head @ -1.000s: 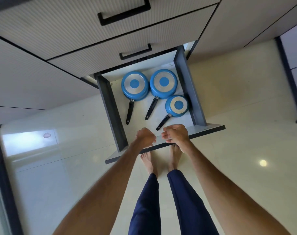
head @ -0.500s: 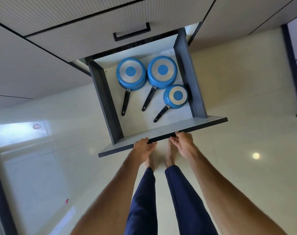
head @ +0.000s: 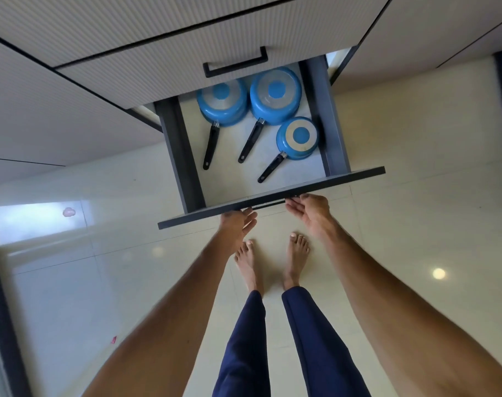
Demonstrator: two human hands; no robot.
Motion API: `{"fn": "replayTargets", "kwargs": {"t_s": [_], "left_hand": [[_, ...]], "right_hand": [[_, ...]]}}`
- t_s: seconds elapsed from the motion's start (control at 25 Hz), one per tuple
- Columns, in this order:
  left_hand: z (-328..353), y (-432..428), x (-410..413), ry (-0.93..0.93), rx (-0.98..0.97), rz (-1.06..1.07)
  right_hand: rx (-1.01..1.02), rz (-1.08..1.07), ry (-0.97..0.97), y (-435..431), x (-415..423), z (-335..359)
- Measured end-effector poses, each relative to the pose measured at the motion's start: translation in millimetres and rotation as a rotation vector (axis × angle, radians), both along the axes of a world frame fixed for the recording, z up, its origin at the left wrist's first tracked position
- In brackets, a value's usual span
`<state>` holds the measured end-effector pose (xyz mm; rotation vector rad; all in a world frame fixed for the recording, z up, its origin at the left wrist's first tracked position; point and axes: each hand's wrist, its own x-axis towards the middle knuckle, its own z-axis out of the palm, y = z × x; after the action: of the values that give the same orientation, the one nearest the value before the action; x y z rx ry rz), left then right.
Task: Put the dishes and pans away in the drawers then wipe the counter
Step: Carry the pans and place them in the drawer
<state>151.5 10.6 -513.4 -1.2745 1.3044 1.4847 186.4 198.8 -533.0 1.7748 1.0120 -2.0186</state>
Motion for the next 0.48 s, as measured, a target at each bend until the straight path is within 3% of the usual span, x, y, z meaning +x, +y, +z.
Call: {"fn": "replayTargets", "kwargs": {"t_s": [0.04, 0.12, 0.2, 0.36, 0.48], "left_hand": [[-2, 3, -7, 0.035, -0.01, -0.055], [-12, 8, -16, 0.186, -0.207, -0.465], [-29, 14, -21, 0.422, -0.424, -0.966], [-78, 25, -38, 0.898, -0.526, -1.428], [-119, 14, -49, 0.924, -0.579, -1.81]], "right_hand": [[0.008, 0.03, 0.03, 2, -6, -2], [0.111, 0.209, 0.091, 2, -15, -9], [0.384, 0.624, 0.163, 0, -20, -22], [0.841, 1.414, 0.38, -14, -40, -68], [1.016, 1.833, 0.356, -24, -58, -115]]}}
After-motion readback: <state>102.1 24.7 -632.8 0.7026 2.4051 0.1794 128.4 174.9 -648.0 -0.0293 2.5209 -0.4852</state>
